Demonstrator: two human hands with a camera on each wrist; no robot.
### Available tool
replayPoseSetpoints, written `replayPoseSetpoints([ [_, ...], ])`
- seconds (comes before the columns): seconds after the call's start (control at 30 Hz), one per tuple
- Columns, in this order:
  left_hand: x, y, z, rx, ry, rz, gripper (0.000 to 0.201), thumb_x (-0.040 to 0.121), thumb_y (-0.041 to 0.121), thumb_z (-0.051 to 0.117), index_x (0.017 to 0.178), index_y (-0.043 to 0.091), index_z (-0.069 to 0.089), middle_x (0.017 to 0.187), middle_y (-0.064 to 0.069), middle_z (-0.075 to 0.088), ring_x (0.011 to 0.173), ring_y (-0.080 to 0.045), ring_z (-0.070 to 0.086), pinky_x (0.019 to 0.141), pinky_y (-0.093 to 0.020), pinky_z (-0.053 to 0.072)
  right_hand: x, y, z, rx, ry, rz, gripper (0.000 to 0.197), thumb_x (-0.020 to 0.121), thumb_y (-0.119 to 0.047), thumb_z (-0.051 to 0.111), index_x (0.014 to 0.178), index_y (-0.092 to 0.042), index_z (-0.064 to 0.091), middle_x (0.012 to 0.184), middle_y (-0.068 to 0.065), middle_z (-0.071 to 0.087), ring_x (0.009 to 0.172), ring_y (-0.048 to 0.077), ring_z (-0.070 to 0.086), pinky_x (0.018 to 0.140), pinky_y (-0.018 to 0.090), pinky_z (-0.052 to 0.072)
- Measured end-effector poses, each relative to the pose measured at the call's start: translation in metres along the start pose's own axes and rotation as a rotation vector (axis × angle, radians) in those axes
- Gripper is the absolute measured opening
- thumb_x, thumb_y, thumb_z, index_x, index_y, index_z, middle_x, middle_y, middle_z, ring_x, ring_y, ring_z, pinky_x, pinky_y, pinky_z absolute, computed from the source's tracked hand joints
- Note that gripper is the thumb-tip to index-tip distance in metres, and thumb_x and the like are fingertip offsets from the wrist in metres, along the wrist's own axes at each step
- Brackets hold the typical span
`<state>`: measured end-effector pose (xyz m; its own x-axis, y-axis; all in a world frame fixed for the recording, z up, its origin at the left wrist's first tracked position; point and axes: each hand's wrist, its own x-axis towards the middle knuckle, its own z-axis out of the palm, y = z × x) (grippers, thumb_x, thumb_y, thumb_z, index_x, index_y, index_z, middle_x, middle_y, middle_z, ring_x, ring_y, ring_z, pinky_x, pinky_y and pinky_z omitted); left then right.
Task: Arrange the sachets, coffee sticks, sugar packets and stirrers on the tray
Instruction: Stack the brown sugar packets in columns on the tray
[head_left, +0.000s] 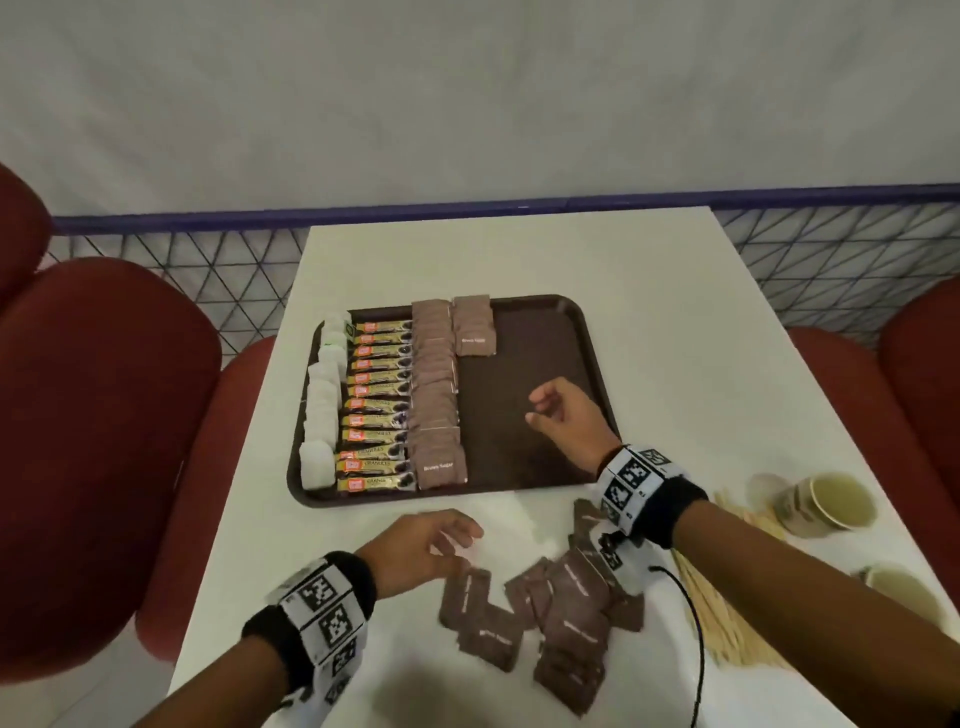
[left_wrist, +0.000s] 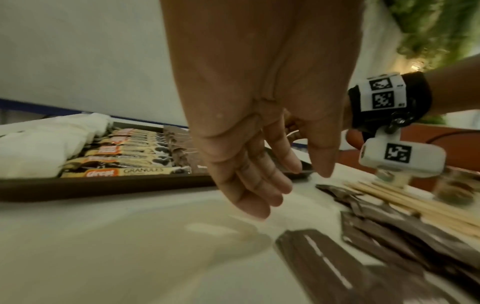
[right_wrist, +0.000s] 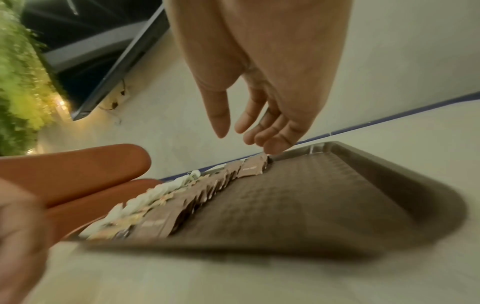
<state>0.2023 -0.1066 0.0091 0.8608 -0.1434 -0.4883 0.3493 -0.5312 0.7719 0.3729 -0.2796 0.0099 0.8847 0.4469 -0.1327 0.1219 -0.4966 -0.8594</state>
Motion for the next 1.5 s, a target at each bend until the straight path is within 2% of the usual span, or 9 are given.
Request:
replayPoseSetpoints([
  [0.1, -0.009, -0.001, 0.01, 0.218, -0.076, 0.003, 0.05, 0.081, 0.025, 0.071, 0.126, 0.029, 0.049, 0.118, 0.005, 0.048, 0.099, -0.008, 0.049, 0.085, -0.013, 0.043, -0.048, 0.012, -0.019, -0.156, -0.173, -0.018, 0.023, 0.081, -0.012, 0.068, 0.101, -0.008, 0.058, 0.091, 0.0, 0.049, 0.072, 0.0, 0.043, 0.07, 0.01, 0.038],
  [0.17, -0.014, -0.004, 0.018, 0.311, -0.112, -0.017, 0.073, 0.075, 0.034, 0.076, 0.136, 0.03, 0.037, 0.129, 0.005, 0.039, 0.118, -0.013, 0.043, 0.1, -0.023, 0.039, -0.073, 0.021, -0.032, -0.362, -0.287, -0.024, 0.042, 0.079, -0.026, 0.071, 0.114, -0.009, 0.055, 0.102, 0.001, 0.047, 0.092, 0.01, 0.045, 0.088, 0.027, 0.04],
  [0.3, -0.022, -0.012, 0.035, 0.494, -0.147, -0.079, 0.099, 0.068, 0.039, 0.079, 0.145, 0.028, 0.018, 0.142, 0.001, 0.021, 0.132, -0.019, 0.025, 0.11, -0.029, 0.028, -0.115, 0.039, -0.044, -0.859, -0.515, -0.019, 0.107, 0.06, -0.063, 0.073, 0.144, -0.019, 0.021, 0.139, 0.007, 0.029, 0.123, 0.027, 0.031, 0.107, 0.036, 0.03],
  [0.4, -0.021, -0.017, 0.044, 0.54, -0.09, -0.061, 0.098, 0.068, 0.035, 0.079, 0.145, 0.026, 0.019, 0.14, 0.0, 0.021, 0.13, -0.019, 0.026, 0.108, -0.026, 0.031, -0.132, 0.051, -0.036, -0.954, -0.615, -0.017, 0.129, 0.048, -0.07, 0.074, 0.147, -0.029, 0.002, 0.151, 0.008, 0.011, 0.132, 0.033, 0.024, 0.11, 0.046, 0.029],
  [0.83, -0.009, -0.009, 0.045, 0.286, 0.049, -0.026, 0.083, 0.074, 0.021, 0.076, 0.141, 0.017, 0.028, 0.133, -0.002, 0.033, 0.12, -0.019, 0.045, 0.098, -0.021, 0.041, -0.122, 0.034, 0.022, -0.572, -0.519, -0.222, 0.082, 0.079, -0.026, 0.069, 0.145, -0.023, 0.021, 0.146, 0.004, 0.024, 0.131, 0.023, 0.025, 0.109, 0.03, 0.027],
  [0.93, -0.015, -0.011, 0.039, 0.214, 0.034, -0.088, 0.097, 0.072, 0.023, 0.079, 0.146, 0.021, 0.017, 0.138, -0.001, 0.028, 0.115, -0.019, 0.046, 0.088, -0.02, 0.045, -0.12, 0.036, 0.007, -0.504, -0.503, -0.144, 0.092, 0.073, -0.034, 0.074, 0.145, -0.025, 0.018, 0.143, 0.003, 0.024, 0.131, 0.021, 0.022, 0.109, 0.029, 0.026],
  [1.13, -0.017, -0.011, 0.047, 0.272, 0.025, -0.117, 0.116, 0.059, 0.045, 0.084, 0.146, 0.021, 0.012, 0.137, 0.0, 0.028, 0.128, -0.018, 0.038, 0.105, -0.029, 0.039, -0.118, 0.037, -0.001, -0.513, -0.502, 0.08, 0.116, 0.063, -0.055, 0.077, 0.147, -0.02, 0.006, 0.147, 0.004, 0.018, 0.134, 0.024, 0.017, 0.112, 0.038, 0.025],
  [1.37, -0.003, -0.005, 0.054, 0.33, 0.091, -0.101, 0.105, 0.063, 0.037, 0.083, 0.144, 0.017, 0.019, 0.134, -0.002, 0.034, 0.122, -0.02, 0.044, 0.101, -0.031, 0.042, -0.105, 0.024, 0.037, -0.498, -0.484, 0.071, 0.12, 0.062, -0.047, 0.08, 0.148, -0.013, 0.003, 0.142, 0.01, 0.022, 0.132, 0.026, 0.021, 0.112, 0.038, 0.028],
  [1.5, -0.003, -0.005, 0.051, 0.252, 0.112, -0.098, 0.095, 0.068, 0.029, 0.08, 0.142, 0.017, 0.021, 0.133, -0.002, 0.036, 0.122, -0.017, 0.044, 0.095, -0.023, 0.04, -0.101, 0.024, 0.046, -0.524, -0.492, 0.073, 0.103, 0.065, -0.041, 0.08, 0.144, -0.012, 0.02, 0.134, 0.01, 0.03, 0.125, 0.026, 0.028, 0.106, 0.038, 0.034],
])
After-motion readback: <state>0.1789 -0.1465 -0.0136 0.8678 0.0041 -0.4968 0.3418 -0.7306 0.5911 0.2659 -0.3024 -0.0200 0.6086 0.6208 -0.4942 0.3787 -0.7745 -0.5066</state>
